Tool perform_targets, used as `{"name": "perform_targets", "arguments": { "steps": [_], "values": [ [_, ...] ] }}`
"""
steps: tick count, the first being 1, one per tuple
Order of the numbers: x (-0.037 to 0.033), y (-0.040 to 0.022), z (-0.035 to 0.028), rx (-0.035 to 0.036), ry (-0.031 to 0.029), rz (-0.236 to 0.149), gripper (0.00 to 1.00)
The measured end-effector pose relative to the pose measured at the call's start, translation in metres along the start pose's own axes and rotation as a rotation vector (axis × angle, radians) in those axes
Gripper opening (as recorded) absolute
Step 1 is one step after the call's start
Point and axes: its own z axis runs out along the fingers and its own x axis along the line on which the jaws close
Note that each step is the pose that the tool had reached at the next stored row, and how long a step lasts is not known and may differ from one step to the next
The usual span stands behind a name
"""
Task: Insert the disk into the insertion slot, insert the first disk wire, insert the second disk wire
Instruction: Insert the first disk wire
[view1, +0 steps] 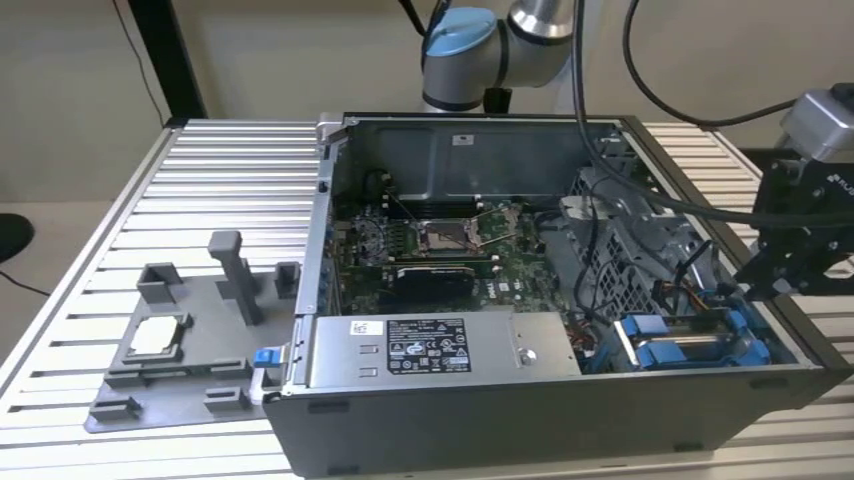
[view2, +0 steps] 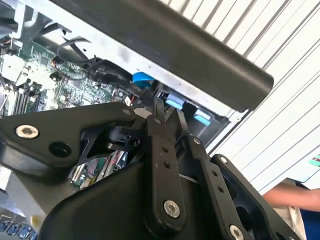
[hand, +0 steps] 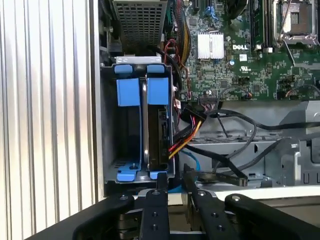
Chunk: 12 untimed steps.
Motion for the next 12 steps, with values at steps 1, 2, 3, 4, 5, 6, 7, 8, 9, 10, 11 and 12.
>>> {"name": "perform_targets", "arguments": {
  "steps": [1,2,3,4,5,6,7,8,9,10,11,12],
  "values": [
    [-0.0003,-0.002,-0.0001,-0.0029,-0.0003,0.0,0.0],
    [-0.0007,-0.0034,-0.0001,-0.0077,-0.0006,0.001,0.0],
    [-0.0012,-0.0041,0.0001,-0.0157,-0.0006,0.001,0.0],
    [-0.0016,-0.0044,0.0001,-0.026,-0.0002,0.002,0.0],
    [-0.0018,-0.0046,0.0003,-0.0398,0.0002,0.003,0.0],
    [-0.0023,-0.0047,0.0005,-0.0516,0.0005,0.004,0.0],
    [-0.0026,-0.005,0.0009,-0.0581,0.0008,0.004,0.0],
    [-0.0028,-0.0052,0.0016,-0.0608,0.0004,0.005,0.0],
    [-0.0031,-0.0054,0.0022,-0.0613,-0.001,0.005,0.0],
    [-0.0037,-0.0055,0.0028,-0.0615,-0.0034,0.004,0.0],
    [-0.0046,-0.0055,0.0029,-0.0617,-0.0088,0.004,0.0],
    [-0.006,-0.0057,0.0033,-0.0619,-0.0155,0.003,0.0]
  ]
}}
